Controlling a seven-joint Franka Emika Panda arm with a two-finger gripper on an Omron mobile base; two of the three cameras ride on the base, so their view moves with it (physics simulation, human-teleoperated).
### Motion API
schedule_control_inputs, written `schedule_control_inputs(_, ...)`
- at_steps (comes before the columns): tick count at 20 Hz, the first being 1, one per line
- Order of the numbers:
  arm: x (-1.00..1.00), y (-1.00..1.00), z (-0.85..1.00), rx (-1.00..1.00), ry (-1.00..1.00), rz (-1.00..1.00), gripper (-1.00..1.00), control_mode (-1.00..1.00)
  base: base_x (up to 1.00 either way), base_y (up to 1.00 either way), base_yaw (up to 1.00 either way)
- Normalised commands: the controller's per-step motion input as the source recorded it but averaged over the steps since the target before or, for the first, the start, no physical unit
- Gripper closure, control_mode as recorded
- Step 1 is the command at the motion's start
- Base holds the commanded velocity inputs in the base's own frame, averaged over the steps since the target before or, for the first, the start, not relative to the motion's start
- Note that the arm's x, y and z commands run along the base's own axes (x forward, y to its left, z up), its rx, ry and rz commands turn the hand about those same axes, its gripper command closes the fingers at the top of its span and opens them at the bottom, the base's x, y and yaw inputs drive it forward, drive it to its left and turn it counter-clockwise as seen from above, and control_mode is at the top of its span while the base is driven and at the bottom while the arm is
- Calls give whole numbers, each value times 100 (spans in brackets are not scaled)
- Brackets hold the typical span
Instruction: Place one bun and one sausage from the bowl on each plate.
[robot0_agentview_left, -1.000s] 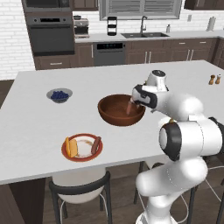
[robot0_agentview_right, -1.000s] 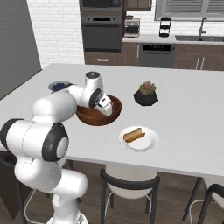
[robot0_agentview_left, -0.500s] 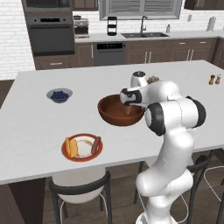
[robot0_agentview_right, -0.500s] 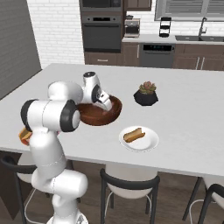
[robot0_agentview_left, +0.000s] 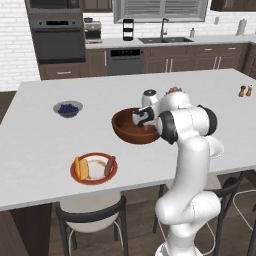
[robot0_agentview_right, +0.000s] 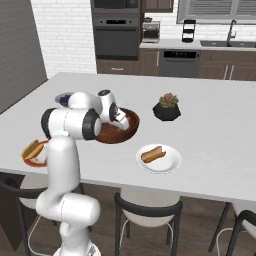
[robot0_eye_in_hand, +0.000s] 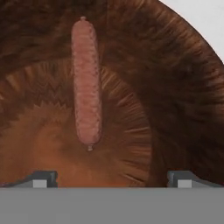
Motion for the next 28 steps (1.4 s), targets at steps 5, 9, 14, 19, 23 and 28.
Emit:
schedule_control_inputs(5, 65, 0, -33, 0, 0, 0, -100, -100, 0, 0, 0)
schedule_control_inputs(9, 48, 0, -52, -2, 1, 0, -100, -100, 0, 0, 0)
schedule_control_inputs(14, 26, 0, -44, -2, 0, 0, -100, -100, 0, 0, 0)
schedule_control_inputs(19, 0, 0, -33, -2, 0, 0, 100, -100, 0, 0, 0)
schedule_control_inputs(23, -8, 0, -6, 0, 0, 0, 100, -100, 0, 0, 0)
schedule_control_inputs(28, -61, -16, 3, 0, -9, 0, 100, -100, 0, 0, 0)
